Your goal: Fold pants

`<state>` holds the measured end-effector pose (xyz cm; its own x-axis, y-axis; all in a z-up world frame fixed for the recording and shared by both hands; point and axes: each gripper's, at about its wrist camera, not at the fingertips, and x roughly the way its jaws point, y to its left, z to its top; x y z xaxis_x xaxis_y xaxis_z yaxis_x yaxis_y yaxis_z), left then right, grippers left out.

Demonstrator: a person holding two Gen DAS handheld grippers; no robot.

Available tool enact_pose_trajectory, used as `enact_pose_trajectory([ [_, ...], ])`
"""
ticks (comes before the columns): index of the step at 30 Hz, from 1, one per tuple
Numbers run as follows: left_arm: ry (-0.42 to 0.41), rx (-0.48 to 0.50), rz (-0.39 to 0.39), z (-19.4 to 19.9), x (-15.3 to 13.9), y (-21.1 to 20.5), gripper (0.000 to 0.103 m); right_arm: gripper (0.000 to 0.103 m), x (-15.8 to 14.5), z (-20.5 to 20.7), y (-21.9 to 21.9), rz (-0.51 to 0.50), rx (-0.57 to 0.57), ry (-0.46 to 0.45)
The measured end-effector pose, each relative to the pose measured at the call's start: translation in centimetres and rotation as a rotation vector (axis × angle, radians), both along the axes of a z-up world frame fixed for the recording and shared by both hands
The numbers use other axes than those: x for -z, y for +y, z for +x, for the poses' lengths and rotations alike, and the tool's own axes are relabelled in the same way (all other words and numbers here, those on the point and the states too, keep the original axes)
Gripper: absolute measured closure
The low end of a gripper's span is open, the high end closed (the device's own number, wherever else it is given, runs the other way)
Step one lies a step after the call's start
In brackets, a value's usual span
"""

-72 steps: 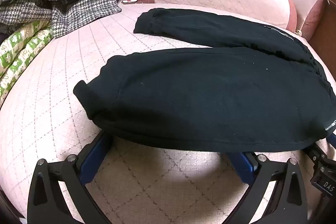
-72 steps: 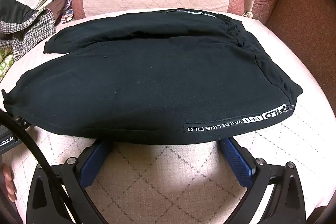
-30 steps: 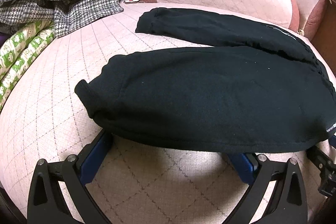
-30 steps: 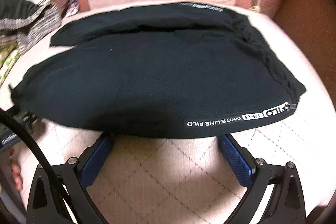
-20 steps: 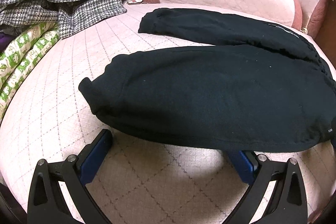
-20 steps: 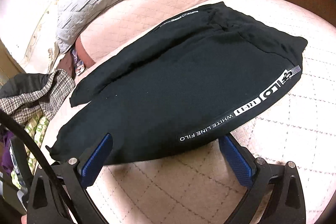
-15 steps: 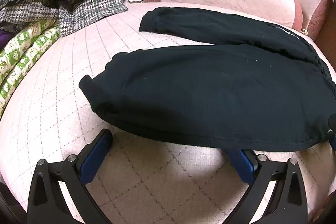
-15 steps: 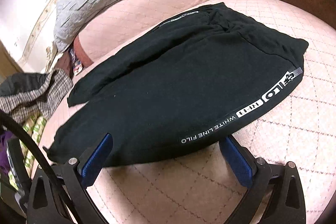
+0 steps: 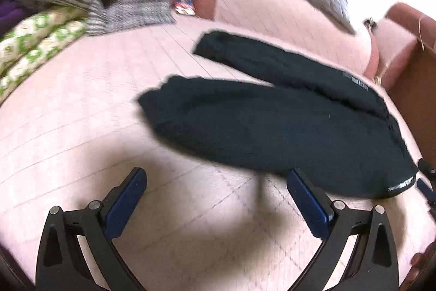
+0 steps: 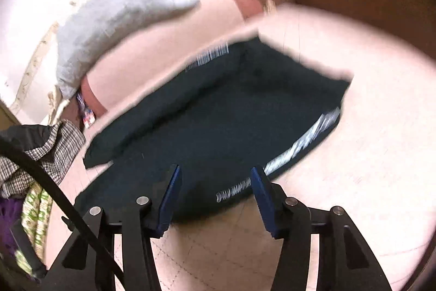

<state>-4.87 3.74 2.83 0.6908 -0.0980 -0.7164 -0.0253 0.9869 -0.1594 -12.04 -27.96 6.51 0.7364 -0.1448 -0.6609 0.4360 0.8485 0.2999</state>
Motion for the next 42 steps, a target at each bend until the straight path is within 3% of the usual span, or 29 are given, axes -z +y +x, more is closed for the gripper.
enact_pose_trajectory([
  [3,-0.071,-0.021,0.018,-2.1,-2.3,0.2,0.0,0.046,-4.1,-1.6,1.2,-0.12,-0.053,-0.093],
  [5,-0.136,-0.032,0.02,-3.5,-4.4,0.5,0.0,0.044,-6.2,-2.1,2.0,-0.14,-0.095,-0.147],
  [6,-0.163,-0.033,0.02,-4.0,-5.3,0.6,0.0,0.04,-6.8,-2.3,2.3,-0.137,-0.118,-0.165],
  [7,-0.205,-0.034,0.028,-4.6,-6.4,0.8,0.0,0.025,-7.5,-2.2,2.5,-0.115,-0.161,-0.174],
  [8,-0.223,-0.032,0.033,-4.8,-7.0,1.0,0.0,0.016,-7.8,-2.1,2.6,-0.089,-0.194,-0.179],
  [9,-0.228,-0.029,0.038,-4.6,-7.4,1.1,0.0,0.017,-7.8,-2.1,2.6,-0.058,-0.22,-0.184],
  [11,-0.178,-0.007,0.017,-3.7,-7.4,2.0,0.0,0.017,-7.5,-1.8,1.9,-0.013,-0.209,-0.161],
  [13,-0.079,0.034,-0.061,-2.3,-6.3,3.5,0.0,0.018,-6.4,-1.6,0.3,0.019,-0.169,-0.115],
  [16,0.037,0.034,-0.176,-0.3,-4.1,6.0,0.0,0.035,-3.8,-1.7,-3.4,0.102,-0.096,-0.01],
  [18,0.09,0.034,-0.242,1.0,-2.8,7.6,0.003,0.041,-2.0,-2.0,-5.7,0.142,-0.073,0.051],
  [25,0.171,0.101,-0.236,5.3,-0.3,7.4,0.023,0.041,1.5,-3.4,-10.8,0.165,0.025,0.131],
  [32,0.164,0.104,-0.231,8.0,1.1,5.0,0.024,0.041,2.8,-1.0,-12.7,0.176,0.04,0.14],
  [33,0.164,0.106,-0.236,8.3,1.1,4.7,0.027,0.042,2.8,-0.2,-12.7,0.18,0.044,0.141],
  [34,0.167,0.109,-0.243,8.5,1.0,4.6,0.057,0.046,3.0,0.6,-13.0,0.188,0.059,0.144],
  [35,0.192,0.1,-0.235,8.8,1.2,4.4,0.081,0.065,3.2,1.2,-13.2,0.192,0.075,0.145],
  [36,0.211,0.099,-0.244,8.9,1.3,4.4,0.093,0.074,3.3,1.6,-13.4,0.197,0.099,0.154],
  [39,0.228,0.063,-0.311,8.4,1.2,5.4,0.094,0.082,3.5,1.4,-14.6,0.295,0.126,0.139],
  [42,0.234,0.056,-0.349,7.4,0.6,5.9,0.094,0.084,2.6,0.4,-14.3,0.284,0.108,0.121],
])
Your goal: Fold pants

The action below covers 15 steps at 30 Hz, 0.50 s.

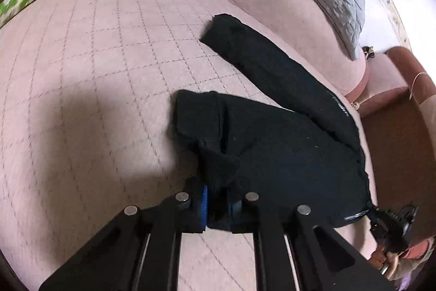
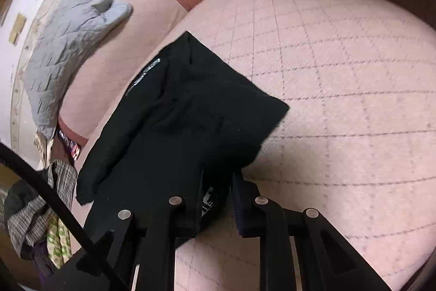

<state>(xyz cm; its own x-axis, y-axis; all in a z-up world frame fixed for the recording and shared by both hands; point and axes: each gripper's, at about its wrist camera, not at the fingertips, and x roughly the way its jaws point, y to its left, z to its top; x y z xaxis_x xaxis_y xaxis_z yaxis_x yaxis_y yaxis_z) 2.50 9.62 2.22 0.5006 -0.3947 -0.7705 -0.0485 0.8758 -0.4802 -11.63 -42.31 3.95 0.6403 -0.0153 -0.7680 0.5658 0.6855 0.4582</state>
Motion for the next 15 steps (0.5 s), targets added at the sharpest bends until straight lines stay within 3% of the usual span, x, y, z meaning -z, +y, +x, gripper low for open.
enact_pose_trajectory([
  [11,0.003,-0.017,-0.02,-3.5,-1.4,1.1,0.094,0.088,-2.0,-4.7,0.5,-0.008,-0.01,-0.001],
  [15,0.017,0.005,0.053,-4.5,-1.0,0.7,0.092,0.086,-1.7,-6.7,0.0,0.023,-0.004,0.004],
])
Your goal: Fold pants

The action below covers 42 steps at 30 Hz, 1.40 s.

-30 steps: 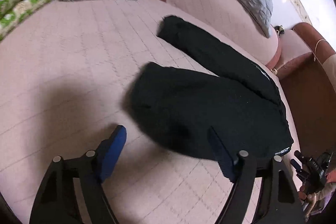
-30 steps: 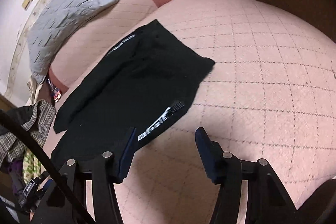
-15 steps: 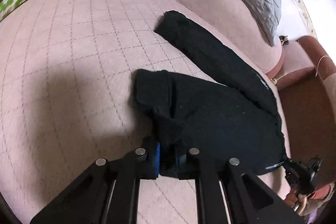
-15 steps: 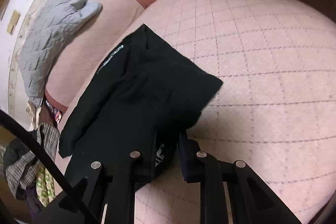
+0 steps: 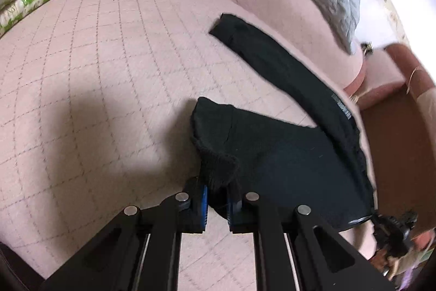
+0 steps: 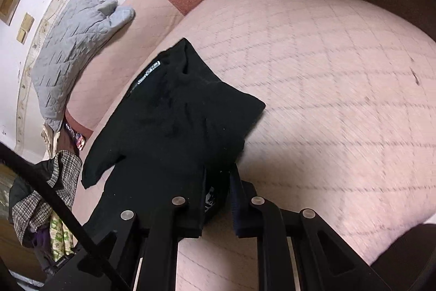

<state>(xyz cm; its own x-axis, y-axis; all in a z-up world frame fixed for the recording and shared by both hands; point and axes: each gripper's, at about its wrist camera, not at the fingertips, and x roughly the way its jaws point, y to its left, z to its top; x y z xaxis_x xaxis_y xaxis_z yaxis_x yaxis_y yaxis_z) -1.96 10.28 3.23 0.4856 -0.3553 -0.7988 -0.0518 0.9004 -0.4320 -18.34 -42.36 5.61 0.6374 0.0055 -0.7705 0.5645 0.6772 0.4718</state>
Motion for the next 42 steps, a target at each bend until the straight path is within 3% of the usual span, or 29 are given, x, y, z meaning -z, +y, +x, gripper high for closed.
enact_pose_trajectory([
  [4,0.017,0.013,0.038,-1.0,0.6,0.4,0.085,0.075,0.5,-1.0,-0.3,-0.029,0.026,0.03],
  [8,-0.059,-0.002,0.121,-2.4,-1.7,1.4,0.074,0.07,-2.8,-2.1,0.3,-0.248,0.062,0.04],
  [10,-0.127,-0.01,0.177,-2.9,-3.7,1.9,0.059,0.069,-5.1,-2.3,0.9,-0.352,0.044,0.012],
  [13,-0.211,-0.013,0.225,-2.8,-6.2,2.1,0.044,0.052,-8.0,-1.8,2.4,-0.466,0.001,-0.045],
  [16,-0.256,0.003,0.22,-1.0,-8.2,1.6,0.032,0.036,-9.8,-0.4,3.9,-0.533,-0.046,-0.092],
  [19,-0.253,0.028,0.191,1.7,-9.2,0.7,0.031,0.033,-10.9,2.2,4.7,-0.525,-0.093,-0.163],
  [23,-0.253,0.06,0.169,5.6,-9.7,-0.9,0.031,0.03,-10.9,6.9,5.3,-0.523,-0.174,-0.17],
  [30,-0.163,0.133,0.154,15.0,-6.6,-3.3,0.031,0.03,-7.0,18.6,4.6,-0.43,-0.447,-0.034],
  [42,-0.081,0.182,0.077,28.9,0.2,-4.3,0.031,0.03,-2.2,35.1,3.2,-0.417,-0.637,0.086],
])
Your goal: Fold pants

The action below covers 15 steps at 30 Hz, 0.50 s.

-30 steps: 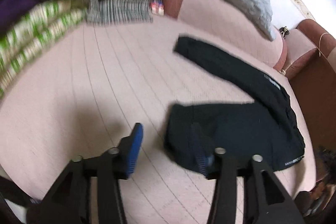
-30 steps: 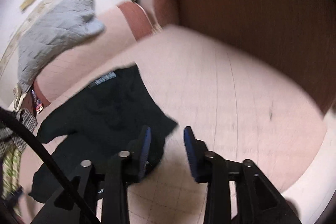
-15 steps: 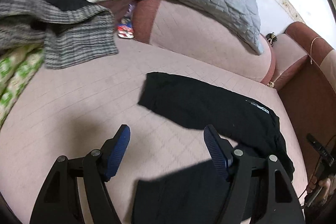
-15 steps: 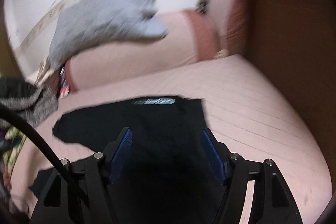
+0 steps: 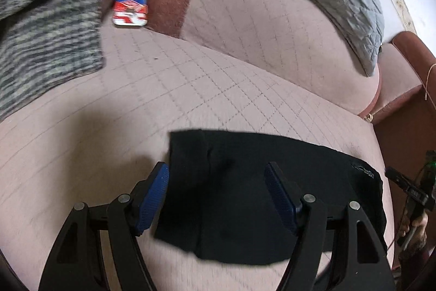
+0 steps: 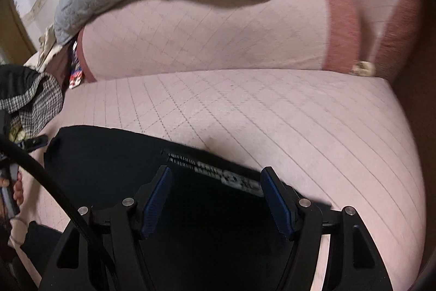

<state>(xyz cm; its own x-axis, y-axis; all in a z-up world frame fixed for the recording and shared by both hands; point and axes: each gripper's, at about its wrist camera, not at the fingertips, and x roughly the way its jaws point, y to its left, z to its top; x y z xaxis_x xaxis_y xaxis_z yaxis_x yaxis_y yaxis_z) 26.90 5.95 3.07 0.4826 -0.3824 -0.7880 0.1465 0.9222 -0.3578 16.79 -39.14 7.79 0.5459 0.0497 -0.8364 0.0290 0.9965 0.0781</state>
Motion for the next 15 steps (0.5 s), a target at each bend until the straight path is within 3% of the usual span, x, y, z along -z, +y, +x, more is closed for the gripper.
enact_pose_trajectory([
  [2,0.007,0.03,0.019,1.3,0.9,-0.6,0.031,0.031,1.2,1.9,0.0,0.0,-0.026,0.026],
  [8,-0.03,0.106,0.064,2.8,1.8,-2.8,0.001,0.032,5.2,5.4,1.5,-0.023,-0.105,0.117],
  [12,-0.045,0.13,0.104,3.2,2.1,-4.0,0.0,0.034,6.1,5.2,2.4,-0.075,-0.131,0.098],
  [13,-0.037,0.136,0.129,3.2,1.9,-4.3,0.015,0.049,6.0,5.1,2.0,-0.055,-0.117,0.095],
  [14,-0.044,0.127,0.141,3.1,1.7,-4.3,0.036,0.077,5.9,4.9,1.8,-0.049,-0.105,0.095],
  [15,-0.043,0.126,0.136,3.1,1.5,-4.2,0.094,0.083,5.7,4.7,1.6,-0.022,-0.1,0.101],
])
